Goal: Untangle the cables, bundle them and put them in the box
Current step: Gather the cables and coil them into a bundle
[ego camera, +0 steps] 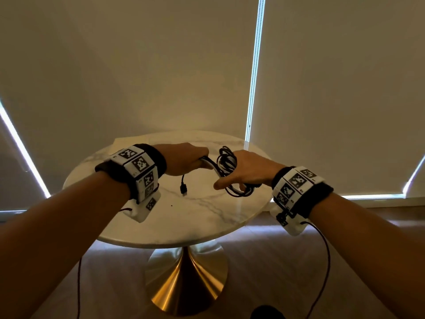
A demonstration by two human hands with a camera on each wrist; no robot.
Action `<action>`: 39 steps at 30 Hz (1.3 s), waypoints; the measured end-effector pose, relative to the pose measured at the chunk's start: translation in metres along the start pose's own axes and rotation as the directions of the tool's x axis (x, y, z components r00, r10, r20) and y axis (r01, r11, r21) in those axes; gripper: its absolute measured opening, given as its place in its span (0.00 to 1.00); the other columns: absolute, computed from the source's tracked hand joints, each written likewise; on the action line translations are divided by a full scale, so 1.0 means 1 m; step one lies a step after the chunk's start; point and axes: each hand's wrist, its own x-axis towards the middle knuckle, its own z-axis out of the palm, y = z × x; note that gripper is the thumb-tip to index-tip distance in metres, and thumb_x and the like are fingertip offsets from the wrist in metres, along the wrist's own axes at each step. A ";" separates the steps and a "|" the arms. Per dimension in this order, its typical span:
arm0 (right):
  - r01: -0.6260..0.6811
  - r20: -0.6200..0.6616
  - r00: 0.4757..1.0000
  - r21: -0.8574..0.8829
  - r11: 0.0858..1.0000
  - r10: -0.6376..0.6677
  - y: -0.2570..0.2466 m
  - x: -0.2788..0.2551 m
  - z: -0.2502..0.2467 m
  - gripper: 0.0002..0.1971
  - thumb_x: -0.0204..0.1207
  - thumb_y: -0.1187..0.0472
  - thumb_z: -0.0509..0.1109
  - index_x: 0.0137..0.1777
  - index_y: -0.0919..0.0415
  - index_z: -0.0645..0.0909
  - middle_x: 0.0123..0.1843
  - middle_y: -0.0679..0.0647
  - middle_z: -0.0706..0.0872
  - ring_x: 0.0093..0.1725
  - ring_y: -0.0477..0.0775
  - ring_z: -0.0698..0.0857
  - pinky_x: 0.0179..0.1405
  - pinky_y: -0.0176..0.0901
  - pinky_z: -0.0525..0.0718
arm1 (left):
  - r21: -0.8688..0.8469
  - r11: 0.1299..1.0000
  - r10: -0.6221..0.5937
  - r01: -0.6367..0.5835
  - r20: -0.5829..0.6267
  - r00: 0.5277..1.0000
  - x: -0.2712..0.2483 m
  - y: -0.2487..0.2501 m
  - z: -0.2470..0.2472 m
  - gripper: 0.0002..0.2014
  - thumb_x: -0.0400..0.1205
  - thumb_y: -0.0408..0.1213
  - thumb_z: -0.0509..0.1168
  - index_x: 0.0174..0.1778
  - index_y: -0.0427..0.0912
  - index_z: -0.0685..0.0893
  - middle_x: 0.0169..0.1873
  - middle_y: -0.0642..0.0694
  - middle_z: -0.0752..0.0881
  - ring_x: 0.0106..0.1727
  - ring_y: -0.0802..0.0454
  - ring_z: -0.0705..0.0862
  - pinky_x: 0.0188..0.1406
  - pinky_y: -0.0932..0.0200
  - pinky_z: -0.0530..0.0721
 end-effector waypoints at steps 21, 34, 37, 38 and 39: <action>0.003 -0.240 0.920 0.794 0.608 0.309 0.002 0.023 0.022 0.07 0.76 0.62 0.78 0.45 0.65 0.85 0.28 0.58 0.84 0.26 0.59 0.85 0.39 0.52 0.87 | -0.615 0.788 -0.201 -0.017 -0.284 0.937 -0.002 0.003 0.042 0.14 0.90 0.50 0.48 0.49 0.47 0.73 0.44 0.46 0.87 0.34 0.59 0.83 0.26 0.55 0.83; 0.098 -0.419 0.761 0.829 0.551 0.495 0.002 0.044 0.036 0.12 0.73 0.48 0.77 0.43 0.55 0.82 0.36 0.56 0.86 0.37 0.59 0.86 0.43 0.55 0.87 | -0.535 0.844 -0.201 -0.036 -0.378 0.904 0.009 0.003 0.042 0.12 0.89 0.52 0.54 0.52 0.48 0.75 0.40 0.51 0.87 0.37 0.55 0.85 0.35 0.58 0.79; 0.104 -0.394 0.755 0.861 0.497 0.525 -0.002 0.046 0.034 0.13 0.76 0.49 0.76 0.44 0.58 0.82 0.33 0.55 0.85 0.34 0.57 0.86 0.35 0.47 0.82 | -0.590 0.807 -0.224 -0.038 -0.365 0.904 0.011 0.007 0.041 0.13 0.89 0.52 0.52 0.57 0.48 0.73 0.42 0.48 0.85 0.38 0.51 0.88 0.31 0.59 0.83; 0.113 -0.395 0.751 0.866 0.487 0.529 -0.004 0.046 0.034 0.13 0.76 0.48 0.77 0.44 0.58 0.82 0.33 0.55 0.86 0.34 0.57 0.87 0.35 0.46 0.82 | -0.597 0.801 -0.230 -0.046 -0.377 0.897 0.012 0.010 0.041 0.14 0.89 0.53 0.51 0.58 0.47 0.72 0.42 0.47 0.85 0.36 0.50 0.88 0.30 0.58 0.83; 0.119 -0.397 0.747 0.868 0.482 0.532 -0.005 0.048 0.035 0.14 0.75 0.47 0.77 0.44 0.58 0.83 0.35 0.56 0.87 0.36 0.59 0.88 0.35 0.47 0.83 | -0.597 0.800 -0.234 -0.060 -0.404 0.884 0.014 0.011 0.041 0.15 0.89 0.54 0.50 0.57 0.46 0.71 0.40 0.46 0.85 0.35 0.49 0.86 0.30 0.56 0.83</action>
